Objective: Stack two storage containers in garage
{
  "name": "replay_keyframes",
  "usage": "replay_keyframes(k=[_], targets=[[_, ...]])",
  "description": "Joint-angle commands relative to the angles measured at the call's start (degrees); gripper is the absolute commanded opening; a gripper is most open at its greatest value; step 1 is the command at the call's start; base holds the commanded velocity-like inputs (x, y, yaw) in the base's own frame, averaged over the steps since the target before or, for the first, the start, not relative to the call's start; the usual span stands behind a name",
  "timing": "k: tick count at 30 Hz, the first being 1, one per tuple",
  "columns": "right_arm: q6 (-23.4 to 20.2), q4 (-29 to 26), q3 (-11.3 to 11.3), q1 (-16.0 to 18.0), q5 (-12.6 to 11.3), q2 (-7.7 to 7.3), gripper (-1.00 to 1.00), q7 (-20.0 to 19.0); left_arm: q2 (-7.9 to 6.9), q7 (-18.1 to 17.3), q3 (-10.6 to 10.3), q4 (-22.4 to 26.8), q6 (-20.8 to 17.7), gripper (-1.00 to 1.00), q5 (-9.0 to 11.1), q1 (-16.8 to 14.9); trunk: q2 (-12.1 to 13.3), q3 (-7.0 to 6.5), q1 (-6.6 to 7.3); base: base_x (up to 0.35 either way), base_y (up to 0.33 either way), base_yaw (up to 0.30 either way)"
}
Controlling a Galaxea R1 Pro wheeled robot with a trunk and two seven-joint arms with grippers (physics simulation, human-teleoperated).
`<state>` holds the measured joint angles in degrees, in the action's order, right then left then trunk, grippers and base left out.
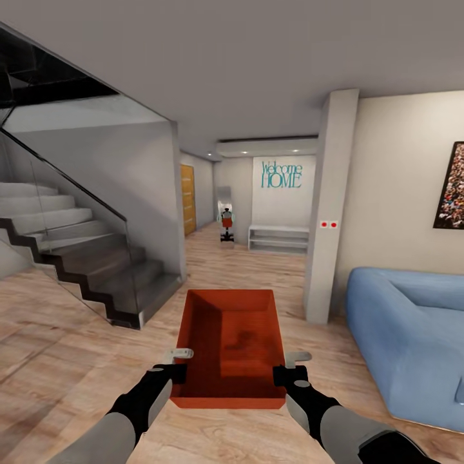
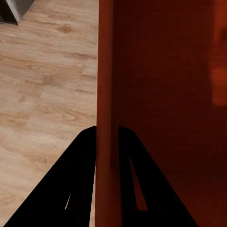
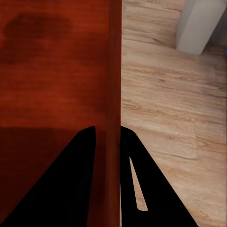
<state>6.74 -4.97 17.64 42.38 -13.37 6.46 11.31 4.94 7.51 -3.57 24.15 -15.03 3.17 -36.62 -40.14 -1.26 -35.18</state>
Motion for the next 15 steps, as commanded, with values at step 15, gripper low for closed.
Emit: replay_keyframes(k=[15], targets=[[0.0, 0.0, -0.2, 0.0, -0.7, -0.04, -1.00, -0.2, -1.29, 0.8, 3.0, 0.2, -0.5, -1.00, 1.3, 0.0, 0.0, 0.01, -0.05, 0.323, 0.000, 0.000]])
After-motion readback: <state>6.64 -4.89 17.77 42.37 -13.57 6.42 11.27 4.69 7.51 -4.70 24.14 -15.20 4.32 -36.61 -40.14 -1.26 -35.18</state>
